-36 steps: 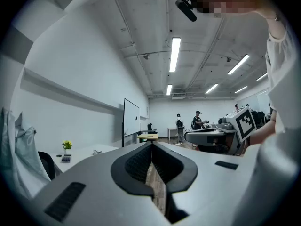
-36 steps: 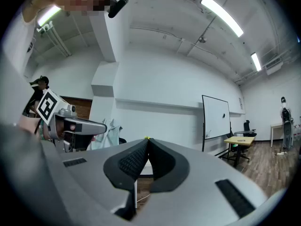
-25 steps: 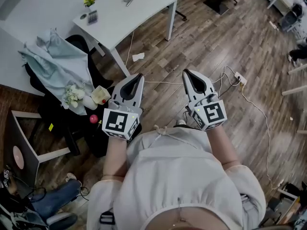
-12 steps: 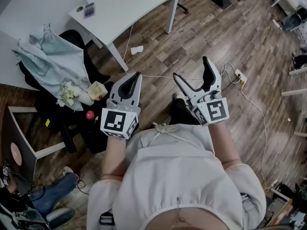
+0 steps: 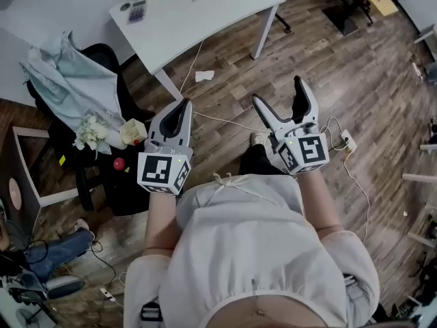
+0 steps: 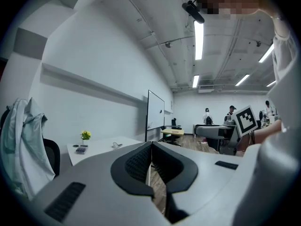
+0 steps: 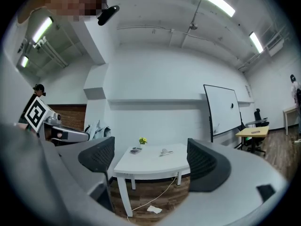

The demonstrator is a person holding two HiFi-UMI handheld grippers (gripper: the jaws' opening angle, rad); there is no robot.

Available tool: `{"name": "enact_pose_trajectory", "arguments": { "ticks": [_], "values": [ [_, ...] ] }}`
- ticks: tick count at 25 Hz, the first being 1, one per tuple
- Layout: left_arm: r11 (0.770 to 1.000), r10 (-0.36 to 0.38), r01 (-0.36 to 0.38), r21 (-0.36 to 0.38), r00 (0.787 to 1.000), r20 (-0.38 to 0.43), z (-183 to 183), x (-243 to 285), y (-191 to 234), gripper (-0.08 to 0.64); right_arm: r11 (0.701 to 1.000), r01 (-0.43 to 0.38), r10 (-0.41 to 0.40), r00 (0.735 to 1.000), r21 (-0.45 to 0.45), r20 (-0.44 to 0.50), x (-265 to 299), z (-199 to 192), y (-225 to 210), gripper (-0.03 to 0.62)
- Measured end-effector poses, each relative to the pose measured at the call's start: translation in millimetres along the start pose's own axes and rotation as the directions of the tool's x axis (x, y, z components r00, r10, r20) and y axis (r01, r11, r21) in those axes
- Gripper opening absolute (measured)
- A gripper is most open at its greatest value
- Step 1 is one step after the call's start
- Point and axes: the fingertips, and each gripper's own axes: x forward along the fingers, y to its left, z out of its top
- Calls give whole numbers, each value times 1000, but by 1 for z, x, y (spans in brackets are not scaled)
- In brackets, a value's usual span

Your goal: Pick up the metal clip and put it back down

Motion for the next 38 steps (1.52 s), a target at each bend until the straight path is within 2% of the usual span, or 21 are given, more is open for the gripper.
{"name": "enact_pose_trajectory", "arguments": {
  "ticks": [9,14,22,26,32,38],
  "values": [
    [988,153,-153,5,988,32,35,161,-7,18,986,-165,163,983,-20,-85,112,0,-147,479],
    [978,210,-210,5,978,21,42,222,-9,18,969,-247,243,961,-11,-135,159,-10,-197,477],
    [959,281,-283,-21,958,-53,28,272,23,18,927,-371,376,908,62,-186,231,-35,-212,477],
    [958,282,-284,-24,958,-56,23,299,51,18,920,-389,392,898,57,-200,271,-46,-216,477],
    [954,296,-298,-42,954,-52,16,349,122,18,913,-403,407,879,67,-249,354,-67,-217,477],
    [951,296,-300,-79,953,-66,13,394,205,18,898,-433,432,833,79,-345,455,-92,-198,477]
  ]
}}
